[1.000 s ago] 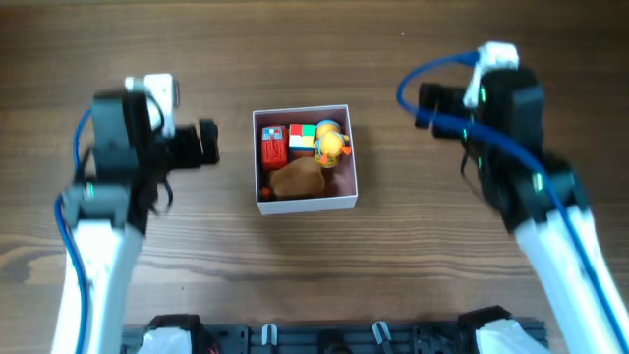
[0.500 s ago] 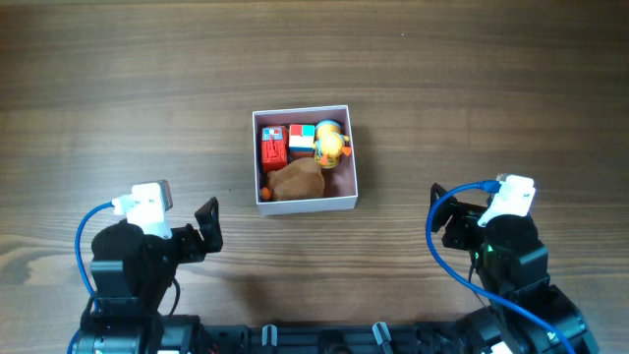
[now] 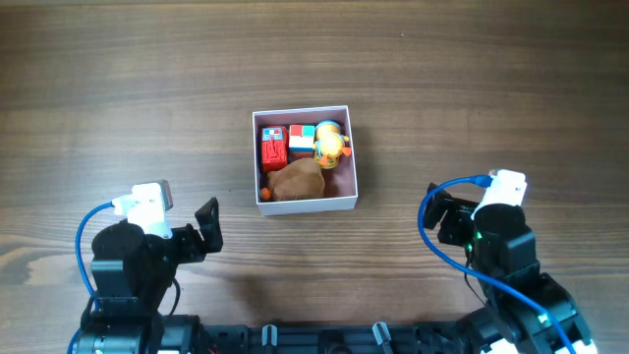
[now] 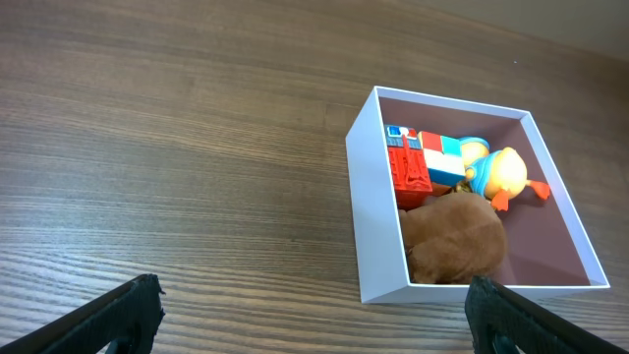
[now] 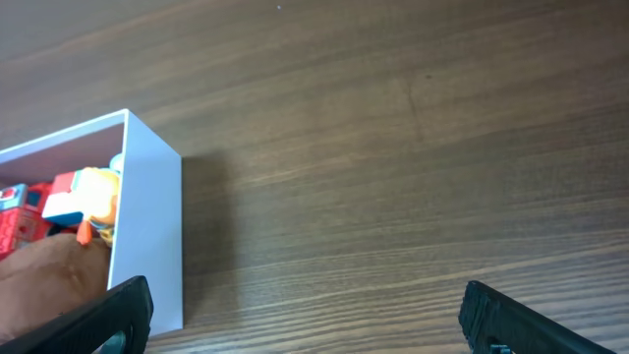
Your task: Pack container
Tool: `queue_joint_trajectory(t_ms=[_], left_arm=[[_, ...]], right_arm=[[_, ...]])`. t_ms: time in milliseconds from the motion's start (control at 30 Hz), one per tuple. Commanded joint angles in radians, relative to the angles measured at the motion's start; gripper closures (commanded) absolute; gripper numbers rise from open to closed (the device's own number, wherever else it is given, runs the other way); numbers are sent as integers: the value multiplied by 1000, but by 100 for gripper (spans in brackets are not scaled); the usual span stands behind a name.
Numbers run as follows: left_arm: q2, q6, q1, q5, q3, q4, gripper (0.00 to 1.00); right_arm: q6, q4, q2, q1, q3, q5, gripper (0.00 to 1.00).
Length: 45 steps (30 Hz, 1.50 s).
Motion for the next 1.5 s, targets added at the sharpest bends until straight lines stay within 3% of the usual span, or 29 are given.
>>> queue_joint_trajectory(t_ms=[0, 167, 333, 600, 733, 1467], left_arm=[[-2, -13, 2, 16, -10, 2, 0], [-2, -13, 2, 16, -10, 2, 0], [-2, -13, 2, 16, -10, 2, 0], [-1, -13, 2, 16, -10, 2, 0], [-2, -13, 2, 16, -10, 2, 0], [-2, -13, 2, 16, -10, 2, 0]], right_arm=[[10, -23, -13, -15, -11, 13, 0], [-355, 200, -232, -95, -125, -193, 0], [-382, 393, -453, -225, -330, -293, 0], [-556, 731, -572, -254, -517, -294, 0], [-673, 715, -572, -260, -557, -390, 0], [-641, 681, -566, -286, -585, -400, 0]])
